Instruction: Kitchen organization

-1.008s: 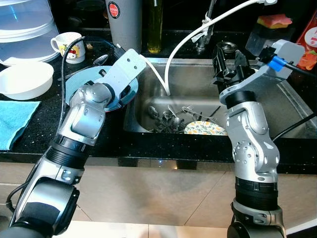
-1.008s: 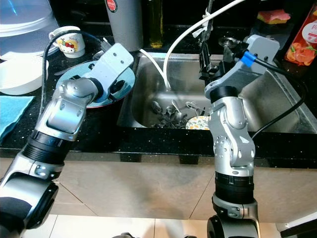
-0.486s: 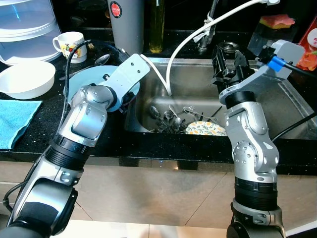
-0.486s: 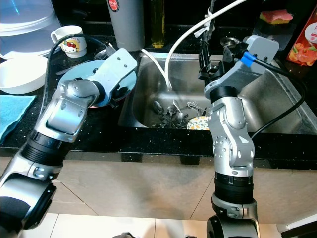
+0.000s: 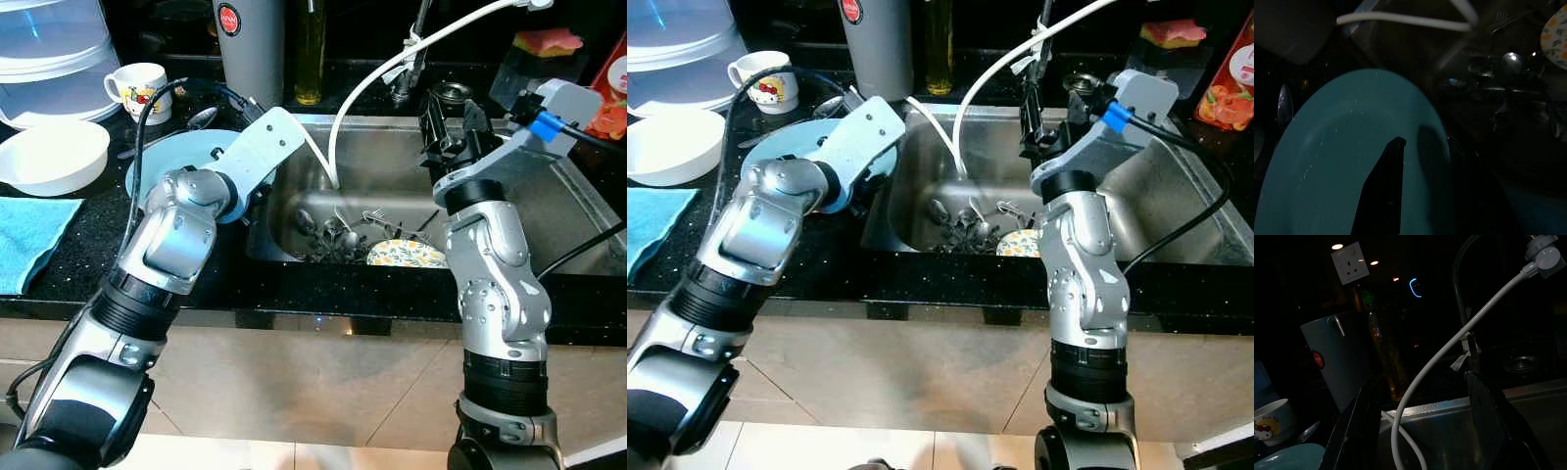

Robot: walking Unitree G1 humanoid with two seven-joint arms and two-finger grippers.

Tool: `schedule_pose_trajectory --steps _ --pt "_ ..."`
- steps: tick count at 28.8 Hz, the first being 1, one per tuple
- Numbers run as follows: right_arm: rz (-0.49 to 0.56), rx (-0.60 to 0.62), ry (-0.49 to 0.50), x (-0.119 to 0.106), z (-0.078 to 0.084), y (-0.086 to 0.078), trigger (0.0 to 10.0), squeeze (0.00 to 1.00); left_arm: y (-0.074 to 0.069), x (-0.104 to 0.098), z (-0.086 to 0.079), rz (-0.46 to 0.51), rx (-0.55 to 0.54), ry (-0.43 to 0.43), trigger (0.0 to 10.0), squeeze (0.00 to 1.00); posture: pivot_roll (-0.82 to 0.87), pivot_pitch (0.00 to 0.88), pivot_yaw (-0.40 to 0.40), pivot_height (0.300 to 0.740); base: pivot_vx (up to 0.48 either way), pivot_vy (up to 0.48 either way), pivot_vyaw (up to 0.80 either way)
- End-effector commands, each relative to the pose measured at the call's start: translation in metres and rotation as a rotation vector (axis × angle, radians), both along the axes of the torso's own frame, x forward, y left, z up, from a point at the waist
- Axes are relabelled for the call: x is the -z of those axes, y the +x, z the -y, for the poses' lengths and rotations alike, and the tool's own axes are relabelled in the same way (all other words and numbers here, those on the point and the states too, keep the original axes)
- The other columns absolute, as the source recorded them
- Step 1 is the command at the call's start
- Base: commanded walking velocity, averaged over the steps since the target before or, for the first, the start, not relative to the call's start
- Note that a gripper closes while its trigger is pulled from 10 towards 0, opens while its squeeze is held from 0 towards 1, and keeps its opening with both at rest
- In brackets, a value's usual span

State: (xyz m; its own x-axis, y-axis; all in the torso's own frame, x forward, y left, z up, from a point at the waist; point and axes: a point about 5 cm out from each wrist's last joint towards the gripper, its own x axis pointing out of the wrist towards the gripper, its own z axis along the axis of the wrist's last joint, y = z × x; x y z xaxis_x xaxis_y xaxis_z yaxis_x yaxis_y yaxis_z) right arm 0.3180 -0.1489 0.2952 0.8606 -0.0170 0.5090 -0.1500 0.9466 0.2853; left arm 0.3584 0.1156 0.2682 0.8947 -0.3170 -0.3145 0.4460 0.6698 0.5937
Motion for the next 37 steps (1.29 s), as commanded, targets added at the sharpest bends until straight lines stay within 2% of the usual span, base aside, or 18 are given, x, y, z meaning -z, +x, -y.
schedule_pose_trajectory --steps 1,13,20,24,37 --pt "0.011 0.005 0.01 -0.001 0.001 -0.001 10.0 0.0 0.001 0.008 -0.003 -0.013 -0.013 0.031 10.0 0.0 0.13 0.09 0.036 0.74 0.0 0.0 0.0" --pt "0.012 0.005 0.009 -0.001 0.002 -0.001 10.0 0.0 0.001 0.013 -0.006 -0.029 -0.029 0.04 10.0 0.0 0.12 0.092 0.034 0.74 0.0 0.0 0.0" --pt "0.012 0.004 0.009 -0.002 0.001 -0.001 10.0 0.0 -0.001 0.012 -0.001 -0.039 -0.007 0.01 10.0 0.0 0.12 0.093 0.034 0.74 0.0 0.0 0.0" --pt "0.012 0.004 0.01 -0.002 0.001 -0.001 10.0 0.0 0.002 0.013 -0.007 -0.022 -0.032 0.044 10.0 0.0 0.13 0.093 0.033 0.74 0.0 0.0 0.0" --pt "0.012 0.003 0.011 -0.002 0.001 -0.001 10.0 0.0 0.004 0.004 -0.012 0.041 -0.046 0.094 10.0 0.0 0.13 0.092 0.033 0.74 0.0 0.0 0.0"
